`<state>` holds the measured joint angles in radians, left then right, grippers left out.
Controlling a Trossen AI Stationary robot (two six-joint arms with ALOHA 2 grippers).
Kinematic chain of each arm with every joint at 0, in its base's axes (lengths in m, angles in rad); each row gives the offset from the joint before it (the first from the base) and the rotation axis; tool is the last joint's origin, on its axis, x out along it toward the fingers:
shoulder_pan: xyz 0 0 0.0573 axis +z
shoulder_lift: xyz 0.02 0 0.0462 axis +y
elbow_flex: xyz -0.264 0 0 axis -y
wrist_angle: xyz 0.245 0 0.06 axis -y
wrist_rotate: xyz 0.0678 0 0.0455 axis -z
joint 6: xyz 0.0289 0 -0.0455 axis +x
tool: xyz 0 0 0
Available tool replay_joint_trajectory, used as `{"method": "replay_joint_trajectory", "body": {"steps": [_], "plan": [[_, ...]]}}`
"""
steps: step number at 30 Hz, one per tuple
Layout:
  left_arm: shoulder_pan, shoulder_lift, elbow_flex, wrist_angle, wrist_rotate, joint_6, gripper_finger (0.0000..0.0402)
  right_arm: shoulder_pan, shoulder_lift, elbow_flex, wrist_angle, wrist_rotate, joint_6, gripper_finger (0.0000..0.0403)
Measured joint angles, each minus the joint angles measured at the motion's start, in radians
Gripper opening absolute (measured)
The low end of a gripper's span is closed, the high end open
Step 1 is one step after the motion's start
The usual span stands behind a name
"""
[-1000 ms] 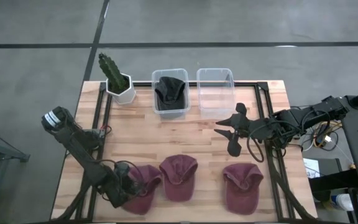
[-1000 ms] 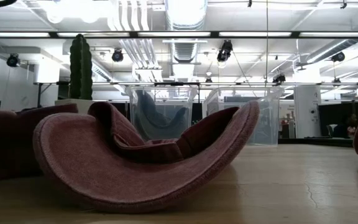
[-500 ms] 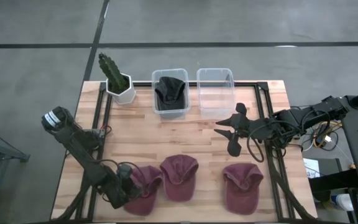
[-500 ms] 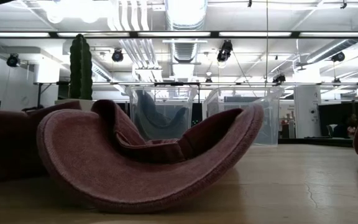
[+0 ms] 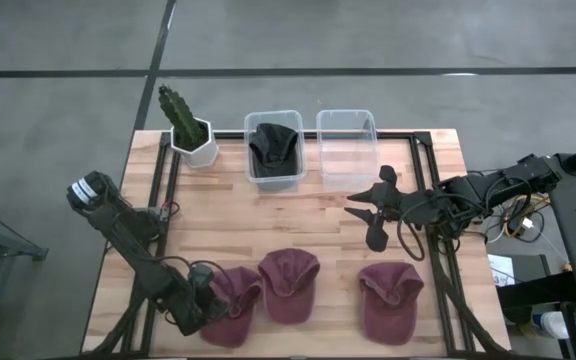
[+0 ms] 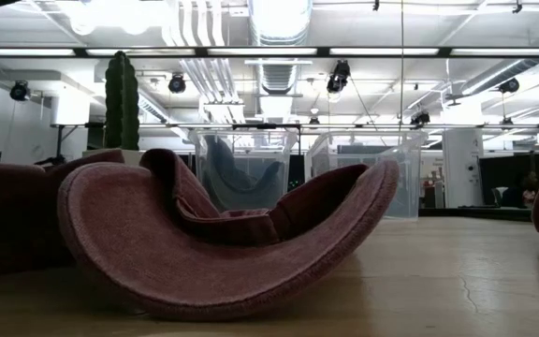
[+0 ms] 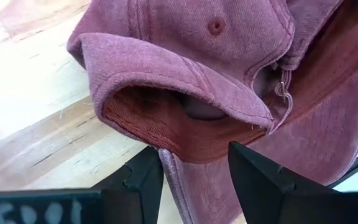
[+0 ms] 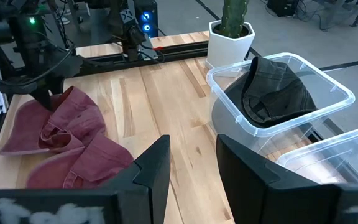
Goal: Pick & Place hat
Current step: Put the left red cap into the right transparent bin
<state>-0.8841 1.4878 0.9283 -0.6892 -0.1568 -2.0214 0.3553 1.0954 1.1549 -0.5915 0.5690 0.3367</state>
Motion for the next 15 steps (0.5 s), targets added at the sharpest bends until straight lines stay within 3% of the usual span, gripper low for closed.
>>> {"method": "replay_joint_trajectory", "body": {"steps": [6, 13, 15], "plan": [[0.0, 0.0, 0.0, -0.014, 0.015, -0.024, 0.0143, 0.0, 0.0, 0.0, 0.0, 0.0, 0.0, 0.0123], [0.0, 0.0, 0.0, -0.044, 0.04, -0.055, 0.0026, 0.0, 0.0, 0.0, -0.001, -0.001, 0.0, 0.0123], [0.001, 0.0, 0.0, -0.046, 0.04, -0.066, 0.0013, 0.0, 0.0, 0.0, -0.001, -0.001, 0.0, 0.0123]]}}
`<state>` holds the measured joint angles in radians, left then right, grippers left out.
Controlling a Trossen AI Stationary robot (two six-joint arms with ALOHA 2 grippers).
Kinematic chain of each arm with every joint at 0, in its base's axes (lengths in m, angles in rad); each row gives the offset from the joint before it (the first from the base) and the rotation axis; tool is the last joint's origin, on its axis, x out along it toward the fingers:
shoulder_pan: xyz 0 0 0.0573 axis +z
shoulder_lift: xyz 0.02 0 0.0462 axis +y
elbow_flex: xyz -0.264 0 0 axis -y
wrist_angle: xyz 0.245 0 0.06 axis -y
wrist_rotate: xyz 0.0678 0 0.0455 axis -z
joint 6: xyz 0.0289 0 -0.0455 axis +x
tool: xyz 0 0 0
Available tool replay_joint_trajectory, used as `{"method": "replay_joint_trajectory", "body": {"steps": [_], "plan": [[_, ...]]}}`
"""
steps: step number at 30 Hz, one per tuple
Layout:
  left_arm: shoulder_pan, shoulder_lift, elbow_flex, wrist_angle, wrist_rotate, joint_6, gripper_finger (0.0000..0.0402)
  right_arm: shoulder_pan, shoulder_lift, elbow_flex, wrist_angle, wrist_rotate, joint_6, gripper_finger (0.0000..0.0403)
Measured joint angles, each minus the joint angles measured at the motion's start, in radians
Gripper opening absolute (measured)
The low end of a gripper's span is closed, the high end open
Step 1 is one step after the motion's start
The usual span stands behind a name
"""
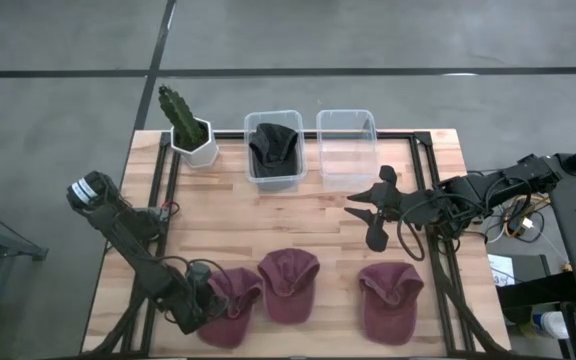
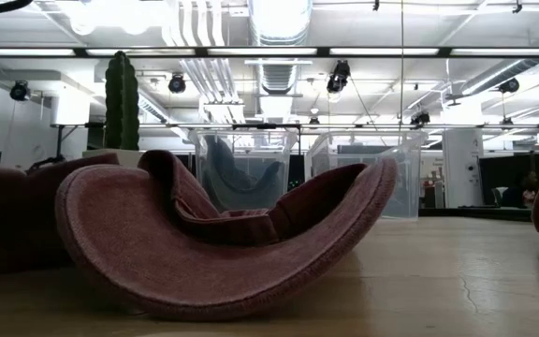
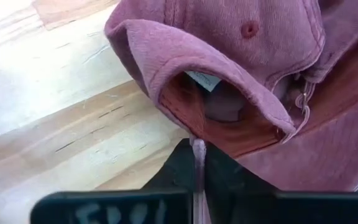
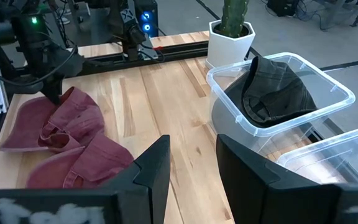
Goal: Pick & Place hat
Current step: Put the left red cap into the right transparent bin
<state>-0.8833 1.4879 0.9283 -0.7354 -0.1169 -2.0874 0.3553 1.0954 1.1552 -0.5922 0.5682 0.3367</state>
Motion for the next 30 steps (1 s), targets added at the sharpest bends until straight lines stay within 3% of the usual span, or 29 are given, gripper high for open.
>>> {"method": "replay_joint_trajectory", "body": {"steps": [21, 30], "plan": [[-0.001, -0.001, 0.026, -0.015, 0.0, -0.033, 0.0007, 0.0, 0.0, 0.0, -0.001, 0.0, -0.027, 0.0123], [-0.001, -0.04, 0.118, -0.237, 0.025, -0.035, 0.0007, 0.0, 0.0, 0.0, -0.001, 0.0, -0.031, 0.0123]]}}
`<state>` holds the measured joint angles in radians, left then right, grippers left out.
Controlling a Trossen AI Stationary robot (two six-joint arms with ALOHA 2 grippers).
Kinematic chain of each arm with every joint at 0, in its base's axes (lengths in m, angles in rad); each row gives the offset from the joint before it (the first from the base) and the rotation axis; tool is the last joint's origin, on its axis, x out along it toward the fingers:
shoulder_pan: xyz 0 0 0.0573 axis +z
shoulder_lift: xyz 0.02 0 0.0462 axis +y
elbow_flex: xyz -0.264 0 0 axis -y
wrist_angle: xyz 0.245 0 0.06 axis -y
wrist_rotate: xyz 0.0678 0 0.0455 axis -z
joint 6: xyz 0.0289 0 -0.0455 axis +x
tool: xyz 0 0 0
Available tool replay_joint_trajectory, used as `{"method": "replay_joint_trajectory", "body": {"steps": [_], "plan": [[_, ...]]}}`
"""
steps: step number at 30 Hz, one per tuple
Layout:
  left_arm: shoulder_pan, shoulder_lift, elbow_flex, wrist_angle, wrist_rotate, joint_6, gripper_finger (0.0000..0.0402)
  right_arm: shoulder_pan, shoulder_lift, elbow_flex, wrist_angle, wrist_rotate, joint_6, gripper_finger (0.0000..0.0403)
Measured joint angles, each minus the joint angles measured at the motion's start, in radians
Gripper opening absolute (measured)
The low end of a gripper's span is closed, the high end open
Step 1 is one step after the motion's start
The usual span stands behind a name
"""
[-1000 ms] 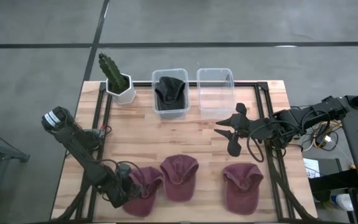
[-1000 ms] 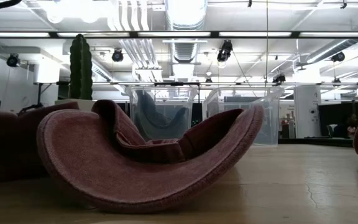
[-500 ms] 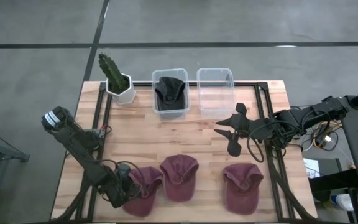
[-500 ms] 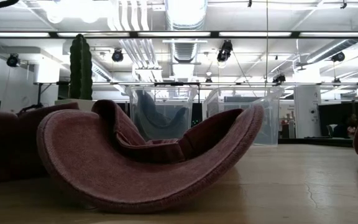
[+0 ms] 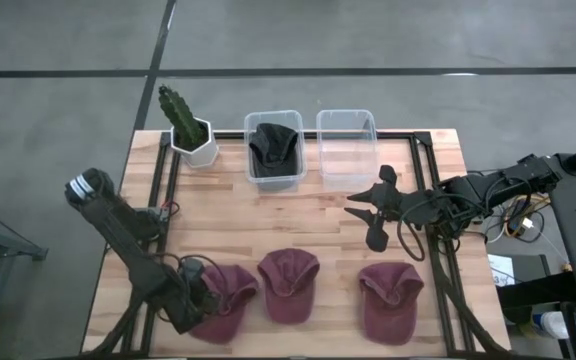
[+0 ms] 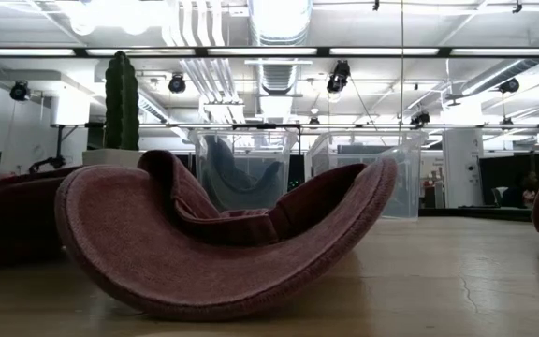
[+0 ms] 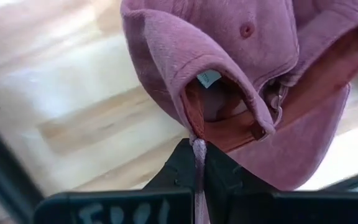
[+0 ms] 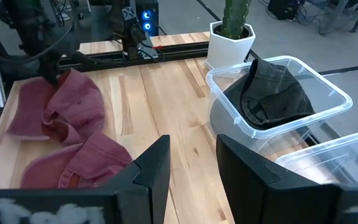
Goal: Pick & Place hat
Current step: Put the left red cap into the right transparent bin
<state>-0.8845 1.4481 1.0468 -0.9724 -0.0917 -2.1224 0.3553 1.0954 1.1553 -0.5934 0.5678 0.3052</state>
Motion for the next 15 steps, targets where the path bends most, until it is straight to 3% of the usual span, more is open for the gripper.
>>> {"method": "replay_joint_trajectory", "body": {"steps": [15], "plan": [[0.001, -0.096, 0.031, -0.131, -0.055, -0.061, 0.0007, 0.0, 0.0, 0.0, 0.0, 0.0, 0.006, 0.0123]]}}
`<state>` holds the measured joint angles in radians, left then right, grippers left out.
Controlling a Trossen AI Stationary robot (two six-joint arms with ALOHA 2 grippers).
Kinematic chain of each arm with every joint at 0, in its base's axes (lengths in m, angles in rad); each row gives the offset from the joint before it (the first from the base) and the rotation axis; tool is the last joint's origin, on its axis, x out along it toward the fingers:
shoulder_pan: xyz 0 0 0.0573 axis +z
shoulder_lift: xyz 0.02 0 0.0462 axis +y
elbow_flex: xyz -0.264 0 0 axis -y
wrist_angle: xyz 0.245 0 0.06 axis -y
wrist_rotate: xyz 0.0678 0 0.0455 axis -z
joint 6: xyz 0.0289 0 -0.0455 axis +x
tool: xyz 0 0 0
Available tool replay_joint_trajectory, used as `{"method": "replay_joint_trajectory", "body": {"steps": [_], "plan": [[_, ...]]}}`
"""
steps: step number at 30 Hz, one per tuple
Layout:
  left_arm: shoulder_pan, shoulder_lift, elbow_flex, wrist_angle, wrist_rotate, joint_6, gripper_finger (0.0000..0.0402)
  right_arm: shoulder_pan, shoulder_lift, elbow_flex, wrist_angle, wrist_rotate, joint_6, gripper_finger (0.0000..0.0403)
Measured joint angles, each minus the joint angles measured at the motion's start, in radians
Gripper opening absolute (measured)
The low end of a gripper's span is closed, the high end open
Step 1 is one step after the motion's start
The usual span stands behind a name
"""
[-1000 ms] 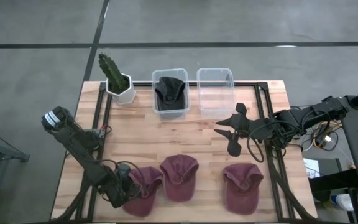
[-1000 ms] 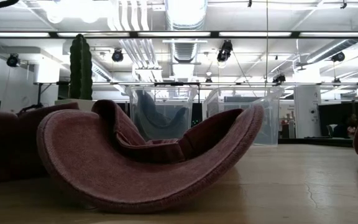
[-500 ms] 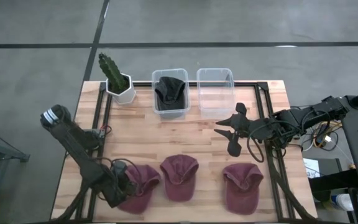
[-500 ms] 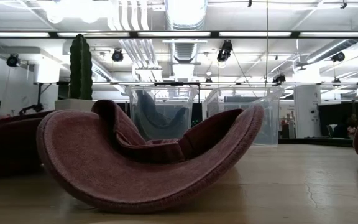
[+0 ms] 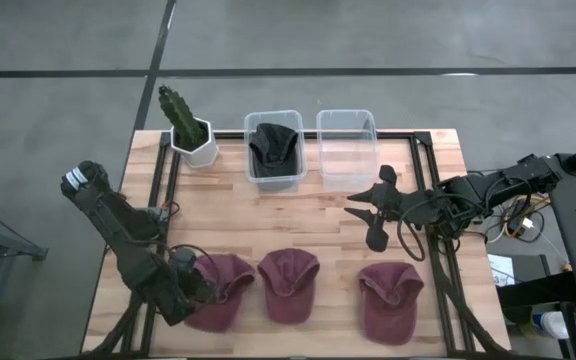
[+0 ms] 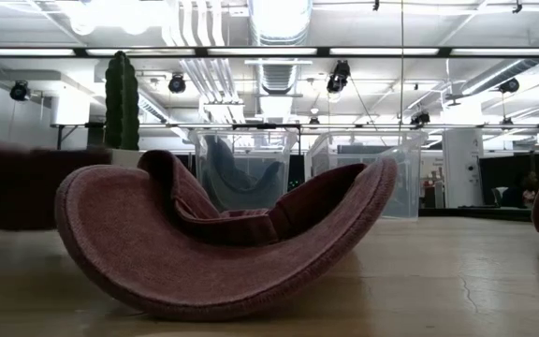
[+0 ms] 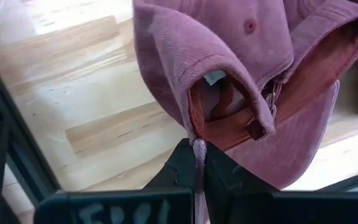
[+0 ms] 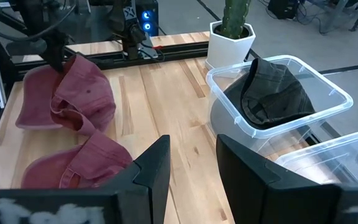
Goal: Pick & Place hat
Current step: Put the left red cap into the right transparent bin
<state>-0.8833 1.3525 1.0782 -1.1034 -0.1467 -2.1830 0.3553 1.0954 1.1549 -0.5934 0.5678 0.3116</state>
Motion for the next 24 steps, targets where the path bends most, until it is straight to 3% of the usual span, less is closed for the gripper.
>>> {"method": "replay_joint_trajectory", "body": {"steps": [9, 20, 24], "plan": [[0.014, -0.021, 0.074, -0.062, -0.107, 0.008, 0.0007, 0.0, 0.0, 0.0, 0.0, 0.0, 0.003, 0.0123], [0.023, -0.021, 0.233, -0.281, -0.122, 0.01, 0.0007, 0.0, 0.0, 0.0, -0.001, 0.0, 0.053, 0.0123], [0.035, -0.021, 0.282, -0.321, -0.208, 0.013, 0.0007, 0.0, 0.0, -0.006, 0.0, 0.0, 0.098, 0.0123]]}}
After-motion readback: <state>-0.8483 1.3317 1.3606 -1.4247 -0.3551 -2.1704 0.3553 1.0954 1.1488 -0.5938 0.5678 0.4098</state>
